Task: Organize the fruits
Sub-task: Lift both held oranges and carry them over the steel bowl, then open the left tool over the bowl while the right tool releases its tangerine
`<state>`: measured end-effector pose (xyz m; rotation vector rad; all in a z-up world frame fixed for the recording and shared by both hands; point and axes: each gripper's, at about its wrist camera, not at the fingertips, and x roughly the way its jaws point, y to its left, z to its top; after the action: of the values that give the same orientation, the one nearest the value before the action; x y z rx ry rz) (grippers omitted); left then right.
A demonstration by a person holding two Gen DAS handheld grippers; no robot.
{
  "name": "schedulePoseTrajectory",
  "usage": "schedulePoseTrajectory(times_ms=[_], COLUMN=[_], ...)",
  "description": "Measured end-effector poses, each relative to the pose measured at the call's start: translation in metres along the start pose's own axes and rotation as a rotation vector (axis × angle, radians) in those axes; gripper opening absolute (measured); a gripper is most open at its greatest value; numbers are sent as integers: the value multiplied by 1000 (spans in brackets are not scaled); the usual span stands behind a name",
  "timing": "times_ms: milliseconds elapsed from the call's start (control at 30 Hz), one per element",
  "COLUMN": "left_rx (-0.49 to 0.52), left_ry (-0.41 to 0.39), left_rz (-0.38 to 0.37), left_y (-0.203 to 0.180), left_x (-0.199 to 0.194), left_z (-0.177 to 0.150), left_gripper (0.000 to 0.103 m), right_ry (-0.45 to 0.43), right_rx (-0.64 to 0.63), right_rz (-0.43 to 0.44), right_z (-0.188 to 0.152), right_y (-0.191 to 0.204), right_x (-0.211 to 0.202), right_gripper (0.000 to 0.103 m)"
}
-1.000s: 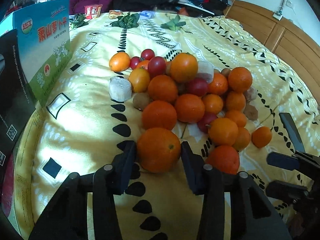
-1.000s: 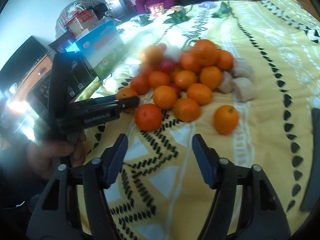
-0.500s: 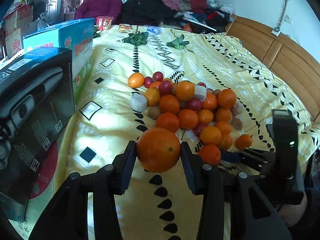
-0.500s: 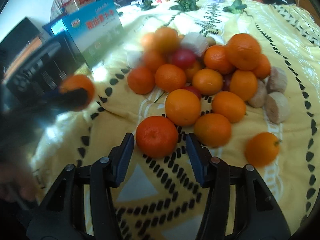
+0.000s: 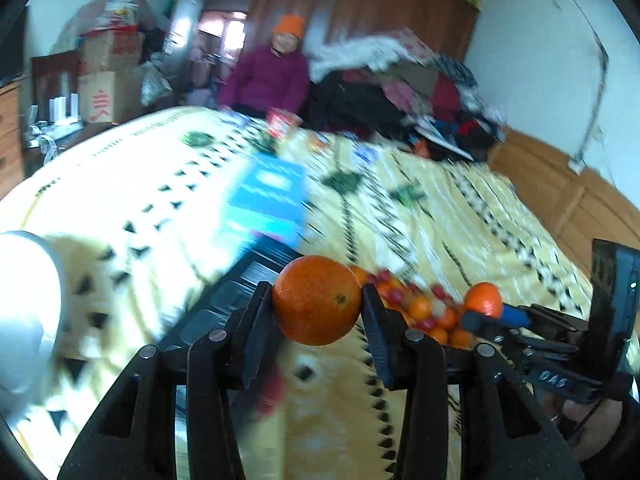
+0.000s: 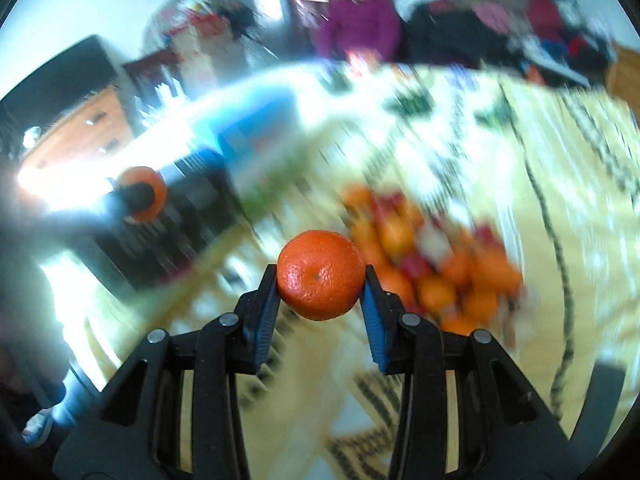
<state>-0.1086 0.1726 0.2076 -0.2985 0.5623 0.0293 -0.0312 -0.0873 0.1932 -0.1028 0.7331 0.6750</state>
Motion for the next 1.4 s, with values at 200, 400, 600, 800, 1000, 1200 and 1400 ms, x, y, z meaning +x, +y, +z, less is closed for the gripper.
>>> schedulePoseTrajectory(times_ms=[200,400,600,800,1000,1200,1400], left_rx=[-137,-287,-380,-393,-388,-392,-418], left_ry=[-121,-115,16,101,123,103,74], left_rz=[233,428,473,460,452,443,450], left_y=[120,237,288,302,310,310,313], left_x=[-79,-120,-95,-77,-72,-77,-88], left_z=[37,26,-19,-38,-38,-34,-34], left_gripper=[46,46,46,46,46,82,83], right_ry=[-61,-18,142,303,363,394,329], right_rx=[-123,-232,-283,-302,-305,-320,-307], right_rz=[183,392,517,517,508,489,458], right_z=[75,102,81,51,42,38,48], right_y=[101,218,305,330,335,344,338], right_x=[11,45,110,163,179,186,164], right_gripper=[40,40,40,40,40,42,42])
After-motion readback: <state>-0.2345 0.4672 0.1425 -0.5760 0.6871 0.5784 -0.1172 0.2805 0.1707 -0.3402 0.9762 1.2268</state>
